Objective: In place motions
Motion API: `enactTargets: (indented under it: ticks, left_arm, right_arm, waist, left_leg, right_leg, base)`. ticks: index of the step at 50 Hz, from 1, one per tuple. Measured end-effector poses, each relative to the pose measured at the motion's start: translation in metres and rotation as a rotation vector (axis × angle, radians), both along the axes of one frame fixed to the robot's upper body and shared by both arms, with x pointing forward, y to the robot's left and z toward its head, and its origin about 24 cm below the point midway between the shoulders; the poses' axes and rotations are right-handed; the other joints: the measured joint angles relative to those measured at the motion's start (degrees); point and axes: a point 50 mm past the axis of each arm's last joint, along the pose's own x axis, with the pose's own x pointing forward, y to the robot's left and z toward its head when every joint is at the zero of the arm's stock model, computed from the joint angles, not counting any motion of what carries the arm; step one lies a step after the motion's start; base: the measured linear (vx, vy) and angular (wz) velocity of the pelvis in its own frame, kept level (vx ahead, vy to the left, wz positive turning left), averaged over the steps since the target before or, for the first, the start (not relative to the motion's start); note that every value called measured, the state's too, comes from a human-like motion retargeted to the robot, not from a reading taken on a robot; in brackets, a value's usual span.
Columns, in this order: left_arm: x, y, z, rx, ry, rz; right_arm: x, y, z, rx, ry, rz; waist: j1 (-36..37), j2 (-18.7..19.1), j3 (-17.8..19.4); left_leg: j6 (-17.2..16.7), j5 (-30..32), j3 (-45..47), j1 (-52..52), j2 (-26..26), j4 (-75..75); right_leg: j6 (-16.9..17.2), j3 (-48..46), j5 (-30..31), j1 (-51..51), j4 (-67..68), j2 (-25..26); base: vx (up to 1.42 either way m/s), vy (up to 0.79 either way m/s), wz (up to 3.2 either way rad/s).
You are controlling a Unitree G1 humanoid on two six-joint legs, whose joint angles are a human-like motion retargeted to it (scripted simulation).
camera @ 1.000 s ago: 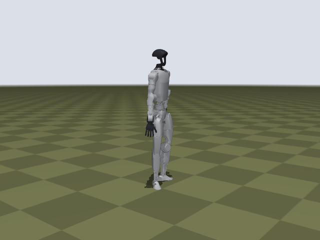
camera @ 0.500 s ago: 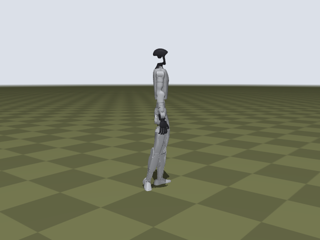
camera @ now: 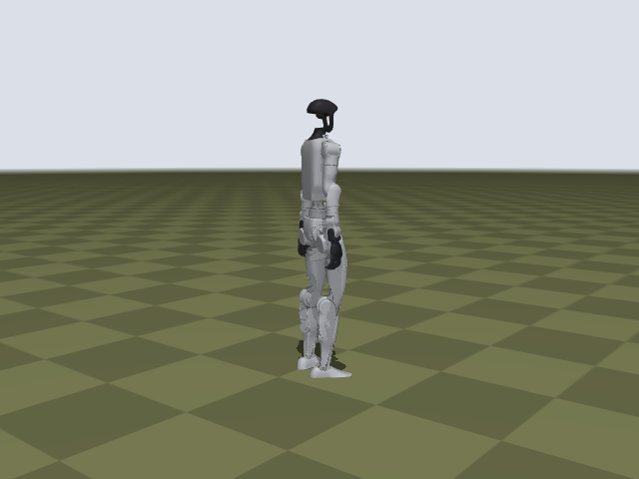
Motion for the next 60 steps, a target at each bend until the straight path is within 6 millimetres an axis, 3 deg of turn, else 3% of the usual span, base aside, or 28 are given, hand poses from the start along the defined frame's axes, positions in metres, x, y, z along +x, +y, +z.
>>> enactTargets:
  ticks: [15,27,48,60]
  left_arm:
    - [-0.024,-0.012,-0.001,-0.027,0.057,0.009]
    - [-0.014,-0.013,-0.002,-0.031,0.023,-0.027]
    - [-0.022,-0.009,-0.001,-0.025,0.049,-0.014]
    - [0.002,-0.014,-0.001,-0.037,0.000,-0.104]
  right_arm:
    - [0.010,0.003,0.000,0.044,0.002,-0.024]
    - [0.002,0.008,-0.001,0.062,0.037,-0.031]
    - [-0.012,0.001,0.000,0.038,0.065,-0.065]
    - [0.003,-0.001,0.000,0.053,0.007,-0.044]
  waist:
    - [0.4,0.4,-3.3]
    - [1.1,0.4,-4.3]
    - [1.3,0.1,-5.1]
    - [-0.1,-0.3,-2.4]
  left_leg:
    - [-0.6,-0.4,-5.8,-1.0,0.4,0.3]
    - [-0.6,-0.9,-7.3,-1.1,0.5,0.2]
    - [1.2,-2.4,-5.6,-0.7,-0.6,0.2]
    - [3.8,-3.0,-2.4,-0.3,-2.5,-0.1]
  right_leg:
    - [-1.6,-5.9,-2.3,3.1,-2.0,1.5]
    - [-1.9,-7.1,-3.1,3.7,-1.9,1.7]
    - [-1.4,-4.7,-1.9,2.4,-0.6,0.2]
    - [-0.3,-0.3,-0.3,-1.1,3.6,-2.4]
  base:
    - [0.03,-0.05,0.29]
    - [0.00,0.00,0.00]
    - [0.01,0.03,-0.05]
    - [-0.03,0.10,-0.30]
